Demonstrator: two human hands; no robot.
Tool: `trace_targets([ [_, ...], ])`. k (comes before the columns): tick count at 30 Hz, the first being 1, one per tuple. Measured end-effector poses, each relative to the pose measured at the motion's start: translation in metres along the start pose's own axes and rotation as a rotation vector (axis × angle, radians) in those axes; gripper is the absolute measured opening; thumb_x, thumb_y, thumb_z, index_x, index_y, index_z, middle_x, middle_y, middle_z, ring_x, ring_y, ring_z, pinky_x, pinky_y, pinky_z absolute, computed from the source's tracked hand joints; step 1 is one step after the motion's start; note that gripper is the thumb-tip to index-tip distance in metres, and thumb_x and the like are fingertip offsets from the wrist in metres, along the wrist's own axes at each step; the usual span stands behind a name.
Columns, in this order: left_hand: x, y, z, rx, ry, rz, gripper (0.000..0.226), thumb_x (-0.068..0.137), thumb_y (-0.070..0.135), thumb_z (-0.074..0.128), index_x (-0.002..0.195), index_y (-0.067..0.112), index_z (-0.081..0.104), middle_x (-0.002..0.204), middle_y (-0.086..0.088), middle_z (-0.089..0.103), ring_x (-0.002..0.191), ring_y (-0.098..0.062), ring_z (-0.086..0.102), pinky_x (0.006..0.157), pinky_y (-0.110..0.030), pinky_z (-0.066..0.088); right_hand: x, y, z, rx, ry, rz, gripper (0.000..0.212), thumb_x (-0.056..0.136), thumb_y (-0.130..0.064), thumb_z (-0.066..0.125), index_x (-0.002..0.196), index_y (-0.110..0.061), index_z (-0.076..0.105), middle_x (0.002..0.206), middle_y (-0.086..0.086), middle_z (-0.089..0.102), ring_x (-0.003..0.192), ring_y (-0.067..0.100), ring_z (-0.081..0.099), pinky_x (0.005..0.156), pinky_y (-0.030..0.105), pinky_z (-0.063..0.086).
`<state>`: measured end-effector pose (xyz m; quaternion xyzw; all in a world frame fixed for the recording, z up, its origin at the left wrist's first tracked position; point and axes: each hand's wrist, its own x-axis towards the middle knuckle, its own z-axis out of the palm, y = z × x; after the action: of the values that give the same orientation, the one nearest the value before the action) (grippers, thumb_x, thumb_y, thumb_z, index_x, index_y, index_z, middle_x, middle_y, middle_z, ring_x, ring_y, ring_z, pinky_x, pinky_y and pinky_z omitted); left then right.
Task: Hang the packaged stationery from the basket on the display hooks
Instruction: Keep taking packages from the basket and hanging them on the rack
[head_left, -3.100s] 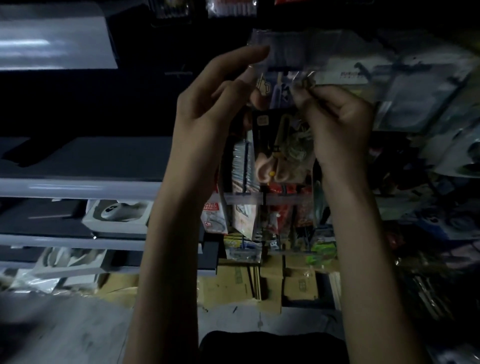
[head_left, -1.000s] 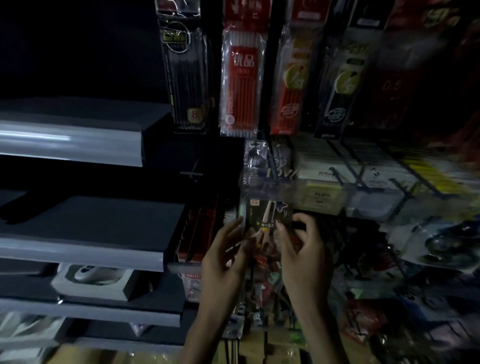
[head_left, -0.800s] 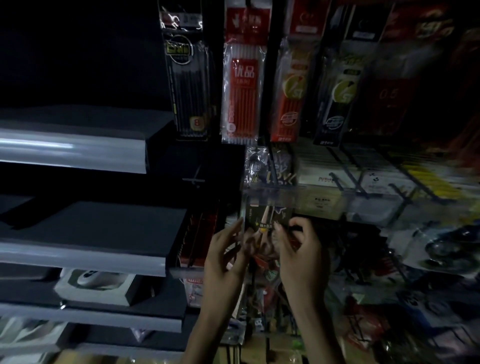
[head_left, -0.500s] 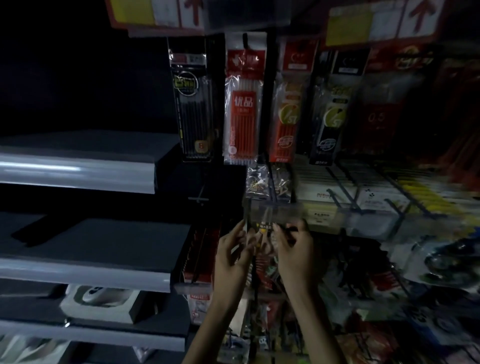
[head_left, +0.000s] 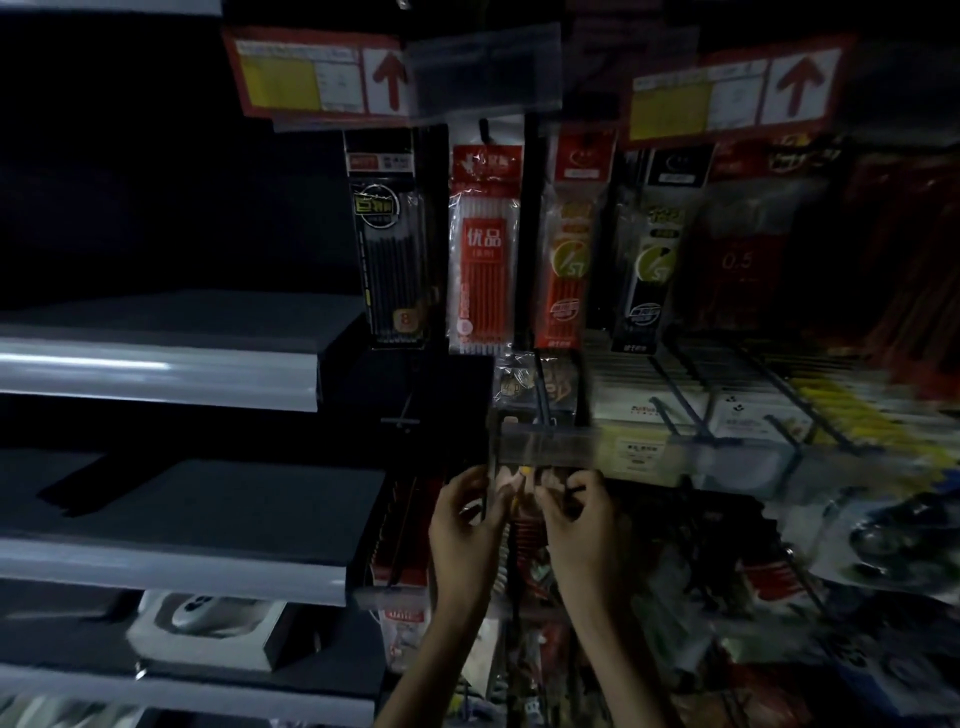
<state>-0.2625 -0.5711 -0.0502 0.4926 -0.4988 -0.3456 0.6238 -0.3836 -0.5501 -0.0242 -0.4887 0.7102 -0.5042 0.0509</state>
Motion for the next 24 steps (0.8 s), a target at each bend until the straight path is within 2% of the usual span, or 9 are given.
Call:
trace_targets([
  [3,0.002,-0.005,0.0,0.072,-0.007,0.014,0.026,0.09,0.032,0.083,0.114,0.031,0.073,0.113,0.011,0.071,0.104,-0.001,0.068,0.091,-0.035,0.061,-0.003,0.004,0.001,-0.018,0.002,-0.005,0.032,0.087,-0.048,0.076,0.09,-0.037,0.046,0.084,-0.012,0.061,0.077,0.017,0.06,0.063,0.036,0.047],
  [9,0.001,-0.004,-0.002,0.013,-0.051,-0.023,0.017,0.092,0.03,0.081,0.107,0.023,0.077,0.101,0.011,0.079,0.096,-0.006,0.075,0.088,-0.043,0.064,-0.001,0.011,0.007,-0.003,-0.01,0.034,0.037,0.086,-0.055,0.073,0.109,-0.031,0.056,0.098,-0.004,0.073,0.088,0.021,0.07,0.073,0.045,0.057],
  [14,0.004,0.001,-0.002,-0.018,-0.013,-0.039,0.01,0.091,0.024,0.082,0.1,0.022,0.078,0.095,0.009,0.08,0.091,-0.008,0.076,0.086,-0.044,0.064,0.003,0.012,0.014,0.002,-0.004,0.032,0.035,0.085,-0.059,0.073,0.104,-0.036,0.055,0.097,-0.006,0.071,0.083,0.021,0.071,0.069,0.045,0.058],
  [19,0.004,0.002,-0.001,-0.047,-0.009,-0.068,0.012,0.091,0.025,0.083,0.102,0.022,0.078,0.096,0.007,0.08,0.092,-0.011,0.076,0.085,-0.047,0.064,0.009,0.008,0.011,-0.003,0.008,0.03,0.033,0.085,-0.048,0.08,0.102,-0.026,0.063,0.093,-0.003,0.073,0.085,0.021,0.07,0.068,0.039,0.056],
  [24,0.002,-0.002,-0.002,-0.028,-0.023,-0.066,0.014,0.091,0.028,0.082,0.103,0.022,0.077,0.097,0.008,0.079,0.093,-0.01,0.076,0.086,-0.045,0.064,0.004,0.016,0.012,0.024,0.009,0.026,0.031,0.081,-0.059,0.075,0.092,-0.039,0.054,0.09,-0.009,0.07,0.08,0.018,0.068,0.068,0.042,0.057],
])
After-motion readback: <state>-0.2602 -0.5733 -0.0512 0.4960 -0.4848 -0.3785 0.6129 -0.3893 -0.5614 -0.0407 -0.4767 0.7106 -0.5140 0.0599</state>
